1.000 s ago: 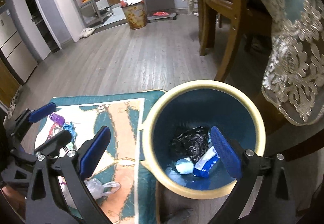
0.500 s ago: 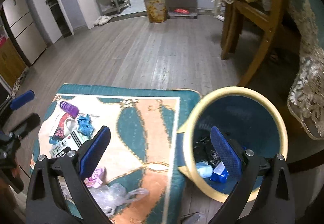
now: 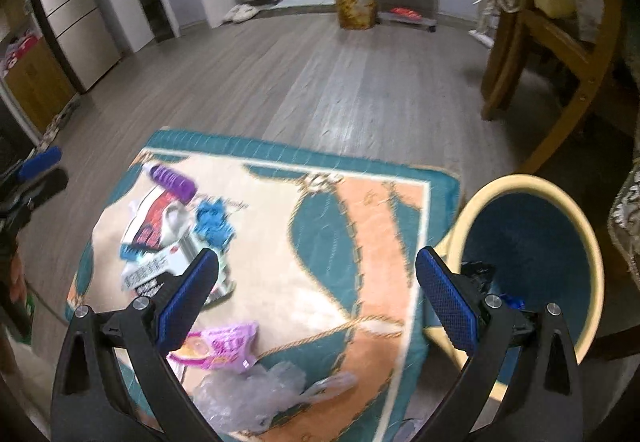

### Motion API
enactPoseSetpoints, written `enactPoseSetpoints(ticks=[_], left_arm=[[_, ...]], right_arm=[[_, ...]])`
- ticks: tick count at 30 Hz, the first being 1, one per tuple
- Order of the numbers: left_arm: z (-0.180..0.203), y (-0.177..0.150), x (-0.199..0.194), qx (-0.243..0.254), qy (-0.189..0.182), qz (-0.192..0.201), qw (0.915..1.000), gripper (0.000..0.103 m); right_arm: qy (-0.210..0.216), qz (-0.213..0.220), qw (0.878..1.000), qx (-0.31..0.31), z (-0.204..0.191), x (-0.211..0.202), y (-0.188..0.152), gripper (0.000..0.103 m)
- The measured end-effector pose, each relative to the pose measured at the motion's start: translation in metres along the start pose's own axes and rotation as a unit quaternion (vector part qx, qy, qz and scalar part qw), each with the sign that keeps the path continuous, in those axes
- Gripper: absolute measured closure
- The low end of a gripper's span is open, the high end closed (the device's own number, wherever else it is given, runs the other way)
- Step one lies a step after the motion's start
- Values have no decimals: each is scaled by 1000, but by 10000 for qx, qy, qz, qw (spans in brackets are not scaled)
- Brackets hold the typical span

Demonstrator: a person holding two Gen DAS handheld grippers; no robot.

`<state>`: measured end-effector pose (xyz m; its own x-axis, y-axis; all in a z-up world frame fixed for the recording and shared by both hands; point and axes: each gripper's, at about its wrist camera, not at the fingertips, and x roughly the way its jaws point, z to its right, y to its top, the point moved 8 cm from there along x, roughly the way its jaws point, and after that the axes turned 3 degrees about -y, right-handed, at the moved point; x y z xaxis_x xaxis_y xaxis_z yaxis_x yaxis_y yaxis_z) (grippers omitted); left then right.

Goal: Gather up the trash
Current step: 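Move both grippers back over the mat toward the pink wrapper, then grasp the pink wrapper with the right gripper while the left gripper grasps the clear plastic bag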

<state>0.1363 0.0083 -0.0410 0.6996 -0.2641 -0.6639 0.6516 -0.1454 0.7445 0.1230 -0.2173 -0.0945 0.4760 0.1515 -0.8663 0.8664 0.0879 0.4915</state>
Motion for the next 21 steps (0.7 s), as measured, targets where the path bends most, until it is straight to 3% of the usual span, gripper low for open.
enactPoseSetpoints(ticks=[8,13,17,19,20,21], left_arm=[[-8,-4,1,69,103,-74,9999,13],[0,-3,3,181,32,-84,9998,13],[3,-4,7,224,49,-142,9996,13],[5,-5,8,263,27,-151,9995,13],[6,-5,7,289,14,-148,9995,13],[7,-6,7,325,3,-145,9994,13]], right_arm=[[331,-728,9962,347,-15,17,-50,6],[575,-853,9947,-31,-46,20,-69,7],[619,-1102,9920,24,-53,41,-79,38],[774,-1266,9888,152,-55,52,-82,62],[837,-1332,9873,211,-56,55,-83,84],[896,-1354,9862,318,-54,56,-83,93]])
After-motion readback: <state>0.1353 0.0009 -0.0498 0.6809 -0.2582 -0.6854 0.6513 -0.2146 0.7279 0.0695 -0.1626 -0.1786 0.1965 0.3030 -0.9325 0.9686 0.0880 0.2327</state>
